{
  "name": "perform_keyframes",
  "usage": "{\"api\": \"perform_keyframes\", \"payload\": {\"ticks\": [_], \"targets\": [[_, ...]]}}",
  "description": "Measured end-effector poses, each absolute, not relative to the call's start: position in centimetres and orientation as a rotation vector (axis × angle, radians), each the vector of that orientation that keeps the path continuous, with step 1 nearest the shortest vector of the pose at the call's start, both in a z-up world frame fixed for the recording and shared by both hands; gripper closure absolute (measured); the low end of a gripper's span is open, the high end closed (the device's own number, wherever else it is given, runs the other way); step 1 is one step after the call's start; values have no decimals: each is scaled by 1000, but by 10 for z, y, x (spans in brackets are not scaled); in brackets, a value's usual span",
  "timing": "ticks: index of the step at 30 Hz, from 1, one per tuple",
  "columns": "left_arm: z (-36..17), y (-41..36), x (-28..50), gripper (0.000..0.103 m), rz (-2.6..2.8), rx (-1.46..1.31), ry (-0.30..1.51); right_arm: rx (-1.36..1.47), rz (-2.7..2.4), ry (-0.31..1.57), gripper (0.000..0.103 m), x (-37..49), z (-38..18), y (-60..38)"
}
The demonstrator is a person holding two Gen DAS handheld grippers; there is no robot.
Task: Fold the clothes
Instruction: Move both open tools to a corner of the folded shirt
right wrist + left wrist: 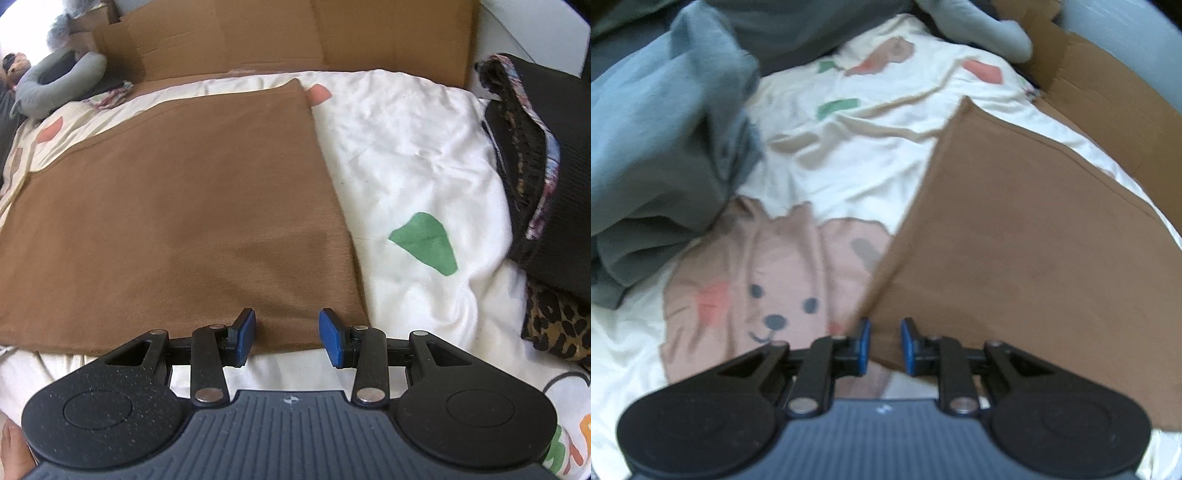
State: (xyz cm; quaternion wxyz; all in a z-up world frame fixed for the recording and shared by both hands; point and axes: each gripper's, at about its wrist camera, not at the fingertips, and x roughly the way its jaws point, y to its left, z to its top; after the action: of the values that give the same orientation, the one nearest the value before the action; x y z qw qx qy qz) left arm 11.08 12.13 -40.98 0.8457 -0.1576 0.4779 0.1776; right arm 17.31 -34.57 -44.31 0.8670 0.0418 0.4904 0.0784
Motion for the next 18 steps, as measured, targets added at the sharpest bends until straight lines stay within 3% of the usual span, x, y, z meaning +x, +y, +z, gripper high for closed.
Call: {"api": "perform_keyframes", "payload": {"ticks": [8, 18], "targets": [[-407, 145, 98, 77, 438, -463, 986, 242, 124, 1053, 57, 169, -438, -369], [-416, 155, 86, 67, 374, -696, 988, 662, 38, 1057, 57, 159, -463, -417]]}}
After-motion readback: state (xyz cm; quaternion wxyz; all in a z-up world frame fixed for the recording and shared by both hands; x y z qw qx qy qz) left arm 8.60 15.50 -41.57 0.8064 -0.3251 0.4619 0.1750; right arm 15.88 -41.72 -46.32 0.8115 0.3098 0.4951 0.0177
